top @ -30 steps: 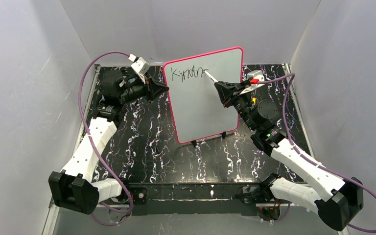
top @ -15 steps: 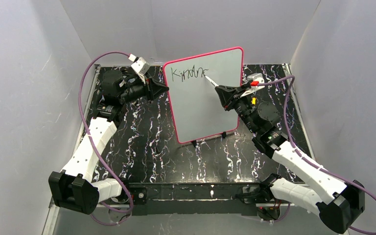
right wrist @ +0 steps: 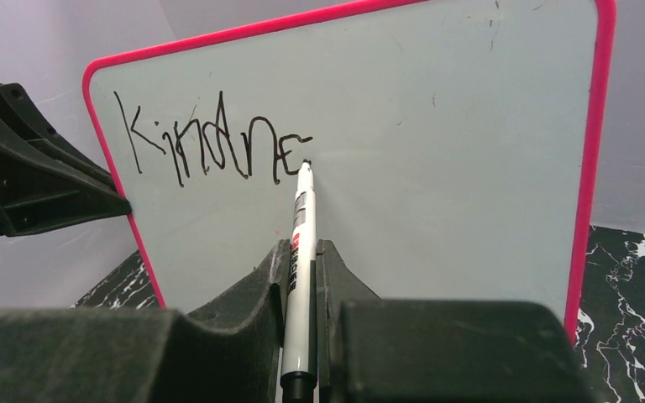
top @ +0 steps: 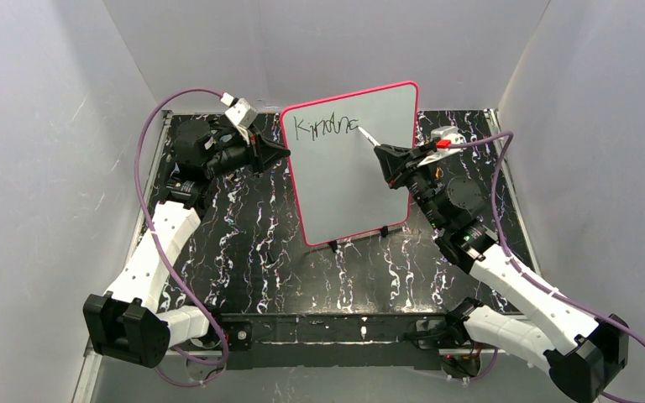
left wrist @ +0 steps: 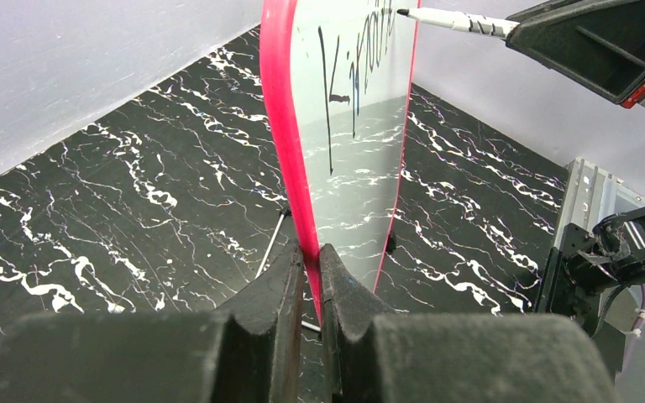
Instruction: Write a sentence on the whiteboard
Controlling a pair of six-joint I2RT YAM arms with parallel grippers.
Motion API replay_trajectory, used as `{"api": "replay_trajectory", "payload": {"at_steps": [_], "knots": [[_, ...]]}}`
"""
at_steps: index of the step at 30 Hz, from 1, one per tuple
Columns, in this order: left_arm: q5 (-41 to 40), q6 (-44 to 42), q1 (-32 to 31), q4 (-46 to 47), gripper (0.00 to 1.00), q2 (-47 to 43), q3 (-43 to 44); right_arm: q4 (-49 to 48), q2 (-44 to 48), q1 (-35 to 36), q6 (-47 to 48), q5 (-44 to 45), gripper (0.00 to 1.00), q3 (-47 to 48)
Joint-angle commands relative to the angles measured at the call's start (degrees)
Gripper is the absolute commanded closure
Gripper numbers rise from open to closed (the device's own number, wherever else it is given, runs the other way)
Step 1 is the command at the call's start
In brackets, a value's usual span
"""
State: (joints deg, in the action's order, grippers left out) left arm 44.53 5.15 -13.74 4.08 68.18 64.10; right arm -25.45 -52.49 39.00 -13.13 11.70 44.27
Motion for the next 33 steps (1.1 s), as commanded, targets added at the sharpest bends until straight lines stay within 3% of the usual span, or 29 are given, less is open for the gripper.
{"api": "replay_trajectory", "payload": {"at_steps": [1, 33], "knots": [[2.08, -0.64, -0.60, -1.44, 1.00, -0.22, -0.63, -2.29, 0.38, -0.25, 0.47, -2.68, 0.99, 1.87], [2.31, -0.62, -0.60, -1.39, 1.00, 0.04, -0.63, -6.46, -1.24, -0.29, 1.26, 1.70, 0.99, 2.13]]}}
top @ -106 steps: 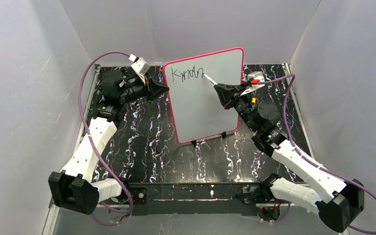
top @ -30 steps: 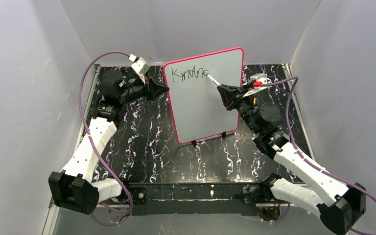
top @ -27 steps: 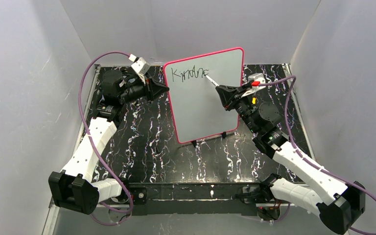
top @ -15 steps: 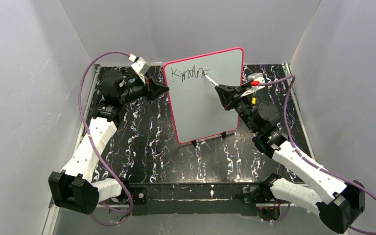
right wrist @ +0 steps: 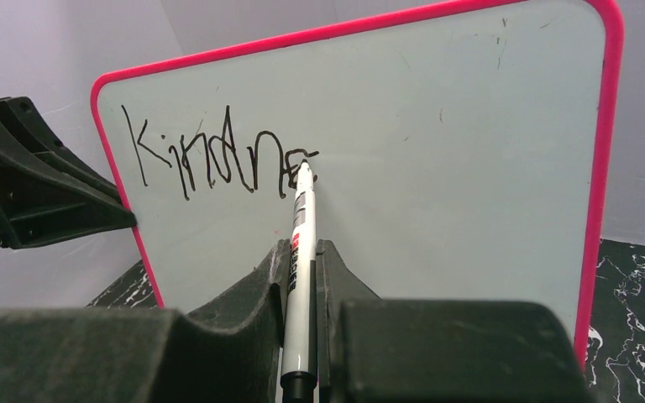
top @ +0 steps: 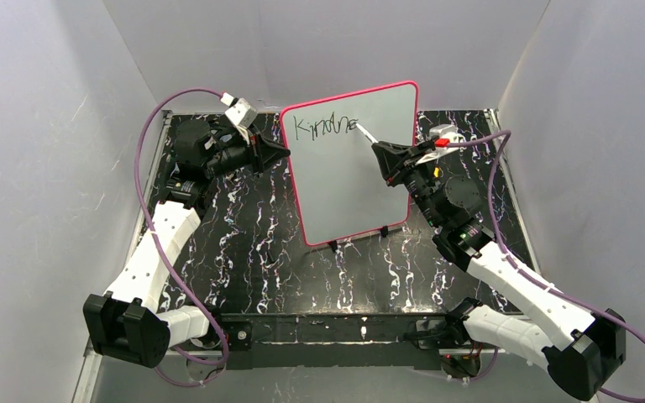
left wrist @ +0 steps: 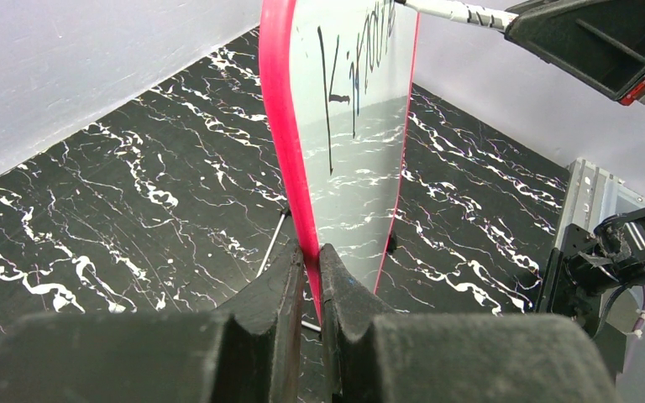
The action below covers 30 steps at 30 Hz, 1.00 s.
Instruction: Write a sentence on the whiteboard
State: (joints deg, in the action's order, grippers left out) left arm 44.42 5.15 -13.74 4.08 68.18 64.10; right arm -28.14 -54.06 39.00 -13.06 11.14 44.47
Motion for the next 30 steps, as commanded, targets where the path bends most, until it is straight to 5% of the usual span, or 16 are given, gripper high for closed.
{"api": "replay_trajectory", "payload": {"at_steps": [1, 30], "knots": [[2.42, -0.62, -0.57, -1.43, 1.00, 0.05, -0.58, -3.71, 0.40, -0.29, 1.19, 2.11, 0.99, 1.94], [2.60, -0.56, -0.61, -1.44, 1.00, -0.23, -0.55, -5.97, 0.46, -0.58, 2.60, 5.56, 0.99, 0.86]]}}
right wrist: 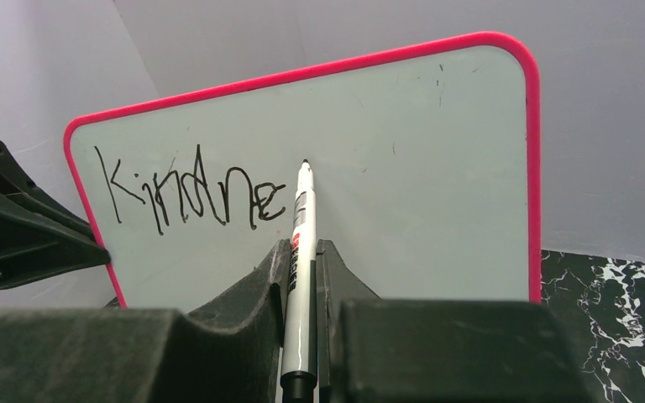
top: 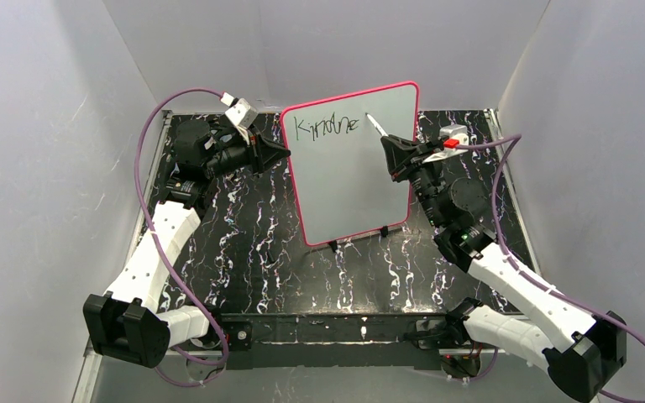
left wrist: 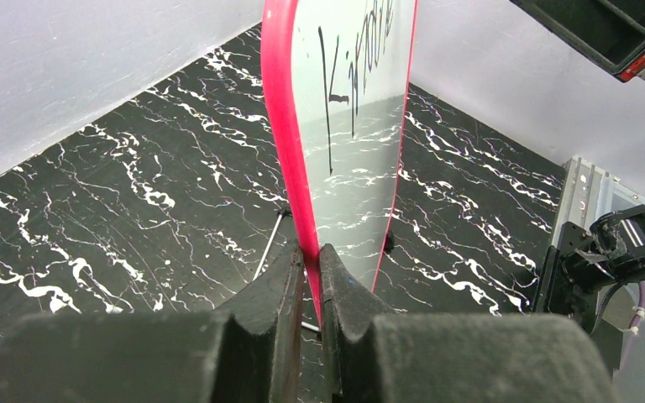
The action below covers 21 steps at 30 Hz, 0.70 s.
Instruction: Write a sentence on the whiteboard
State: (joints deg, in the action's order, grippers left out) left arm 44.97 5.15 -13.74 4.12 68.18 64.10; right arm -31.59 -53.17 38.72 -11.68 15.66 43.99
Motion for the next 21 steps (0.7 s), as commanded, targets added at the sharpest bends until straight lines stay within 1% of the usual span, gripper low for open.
{"api": "replay_trajectory", "payload": {"at_steps": [1, 14, 21], "knots": [[2.05, -0.55, -0.62, -1.44, 1.00, -0.24, -0.59, -2.29, -0.63, -0.33, 1.22, 0.68, 0.99, 1.44], [2.14, -0.49, -0.62, -1.47, 1.00, -0.56, -0.48, 1.13, 0.47, -0.31, -2.39, -0.91, 0.99, -2.19], [2.14, -0.49, -0.63, -1.46, 1.00, -0.65, -0.60, 2.67, 2.01, -0.33, -2.65, 1.84, 0.99, -3.07]]}}
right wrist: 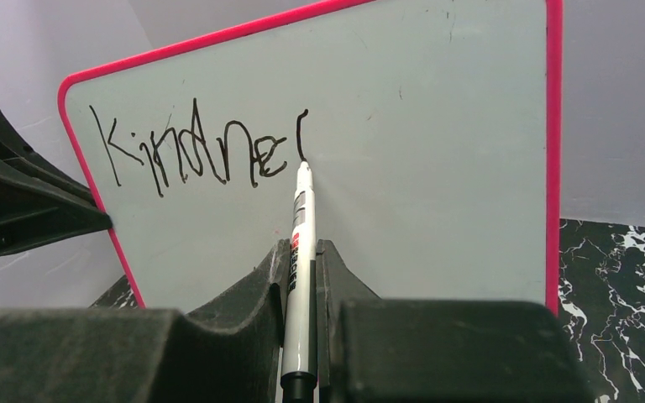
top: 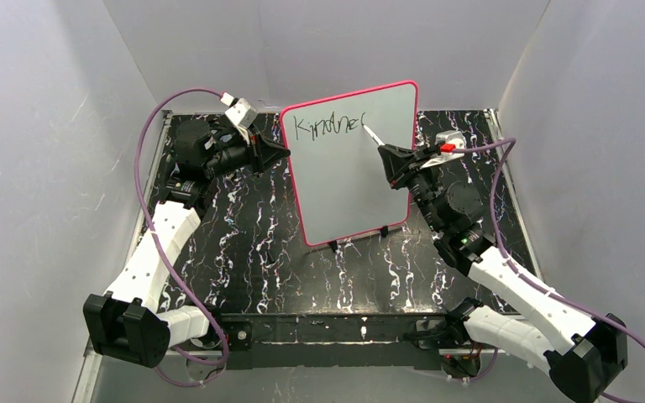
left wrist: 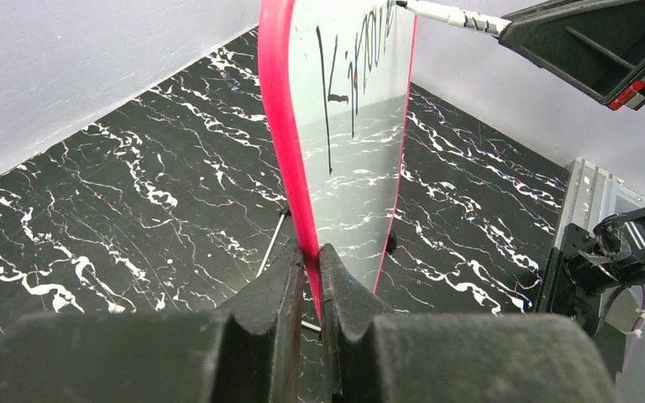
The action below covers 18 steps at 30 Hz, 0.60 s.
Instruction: Write a sentence on the whiteboard
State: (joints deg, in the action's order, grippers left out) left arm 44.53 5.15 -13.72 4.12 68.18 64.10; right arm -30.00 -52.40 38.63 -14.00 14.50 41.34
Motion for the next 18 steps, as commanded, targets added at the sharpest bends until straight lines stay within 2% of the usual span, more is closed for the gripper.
{"api": "replay_trajectory", "payload": {"at_steps": [1, 8, 18], "knots": [[2.58, -0.44, -0.69, -1.46, 1.00, -0.76, -0.58, 1.41, 1.47, -0.25, -0.28, 3.93, 0.99, -0.41], [2.58, -0.46, -0.60, -1.40, 1.00, -0.77, -0.57, 3.77, 1.90, -0.22, -0.36, 3.80, 0.99, -1.15], [2.58, -0.44, -0.65, -1.40, 1.00, -0.77, -0.58, 3.06, -0.90, -0.14, -1.22, -2.82, 0.99, -0.21]]}}
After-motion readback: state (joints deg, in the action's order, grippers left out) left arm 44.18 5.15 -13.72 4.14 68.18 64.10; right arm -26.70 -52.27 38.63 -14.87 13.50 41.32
